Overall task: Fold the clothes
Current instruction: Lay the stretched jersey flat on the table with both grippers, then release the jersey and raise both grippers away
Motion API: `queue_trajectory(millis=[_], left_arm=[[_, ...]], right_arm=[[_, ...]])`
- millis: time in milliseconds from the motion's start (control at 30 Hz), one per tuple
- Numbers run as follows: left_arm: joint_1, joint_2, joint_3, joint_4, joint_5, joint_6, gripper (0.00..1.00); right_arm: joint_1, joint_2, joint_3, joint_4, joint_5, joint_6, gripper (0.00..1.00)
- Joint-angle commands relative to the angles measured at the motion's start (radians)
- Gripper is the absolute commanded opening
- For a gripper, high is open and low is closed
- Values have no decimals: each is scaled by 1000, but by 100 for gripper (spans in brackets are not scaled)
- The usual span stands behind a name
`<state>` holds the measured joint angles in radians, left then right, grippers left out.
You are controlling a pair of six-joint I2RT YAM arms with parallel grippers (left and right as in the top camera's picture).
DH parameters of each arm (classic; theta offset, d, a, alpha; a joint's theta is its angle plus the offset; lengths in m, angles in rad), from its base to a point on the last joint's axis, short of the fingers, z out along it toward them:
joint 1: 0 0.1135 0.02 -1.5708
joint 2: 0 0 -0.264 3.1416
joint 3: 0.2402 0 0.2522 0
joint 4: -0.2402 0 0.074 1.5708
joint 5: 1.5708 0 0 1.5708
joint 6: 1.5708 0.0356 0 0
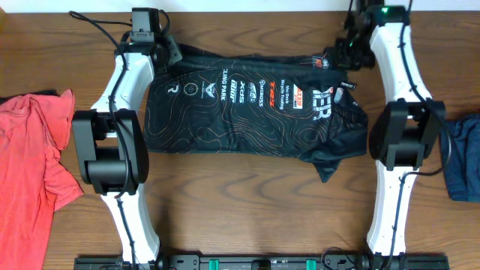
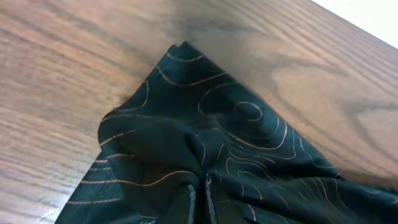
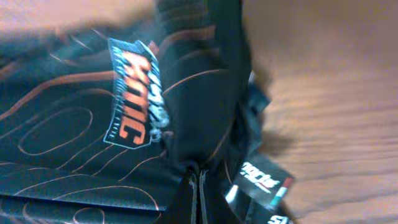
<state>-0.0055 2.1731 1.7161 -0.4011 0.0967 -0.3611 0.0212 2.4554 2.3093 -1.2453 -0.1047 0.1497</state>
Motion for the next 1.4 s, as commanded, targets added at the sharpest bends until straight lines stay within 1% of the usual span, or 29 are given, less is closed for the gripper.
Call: queue_trajectory(millis=[0, 200, 433, 467, 500, 533, 567, 600, 633, 667, 700, 733, 767, 833, 900, 933, 1000, 1067, 1167, 1200, 1267, 1333, 1367], left_arm=[[39, -6, -1, -30, -90, 20, 6], [39, -5, -19, -122, -90, 20, 6], [39, -5, -72, -137, -90, 21, 7], [39, -5, -76, -137, -90, 21, 13], [39, -5, -76, -138, -90, 21, 28], [39, -5, -76, -138, -90, 21, 55], [39, -5, -76, -137, -89, 21, 73], [39, -6, -76, -137, -90, 23, 76], [39, -6, -76, -136, -90, 29, 83], [39, -6, -76, -135, -90, 30, 92], [39, -6, -76, -133, -90, 35, 93], [39, -8, -76, -132, -90, 42, 98], [39, -12, -74, -129, -90, 45, 100], [39, -30, -64, -127, -90, 47, 100], [39, -62, -47, -126, -90, 47, 100], [39, -83, -40, -126, -90, 47, 100], [39, -136, -37, -126, -90, 50, 95], [39, -199, -37, -138, -90, 55, 93], [39, -285, -37, -198, -90, 78, 91], [39, -308, -37, -228, -90, 80, 89], [39, -350, -37, -283, -90, 95, 79], [39, -382, -37, -319, -90, 121, 66], [39, -403, -37, -334, -91, 134, 63]], right_arm=[[7, 1, -56, -10, 69, 11, 1], [29, 1, -112, -56, 65, 11, 1], [34, 1, -122, -55, 6, 14, 1], [33, 1, -122, -54, -4, 14, 1], [33, 1, -122, -50, -9, 10, 1], [33, 1, -122, -44, -8, 10, 8], [33, 1, -122, -35, -8, 5, 27], [32, 1, -120, -29, -10, -10, 46], [32, 0, -114, -26, -11, -18, 57], [31, 0, -108, -26, -10, -18, 63], [29, 0, -95, -26, -11, -26, 69], [28, 0, -81, -26, -11, -29, 74], [26, -2, -63, -28, -7, -31, 79], [21, -9, -9, -35, -6, -32, 80], [15, -18, 77, -59, -8, -31, 75], [14, -23, 121, -74, -8, -31, 74], [11, -31, 217, -109, -3, -31, 74], [10, -42, 301, -140, -1, -31, 76], [3, -64, 405, -194, 30, -6, 77], [-2, -75, 433, -214, 32, 1, 74], [-9, -94, 463, -237, 42, 13, 64], [-9, -117, 473, -238, 53, 13, 63], [-7, -132, 473, -239, 66, 14, 62]])
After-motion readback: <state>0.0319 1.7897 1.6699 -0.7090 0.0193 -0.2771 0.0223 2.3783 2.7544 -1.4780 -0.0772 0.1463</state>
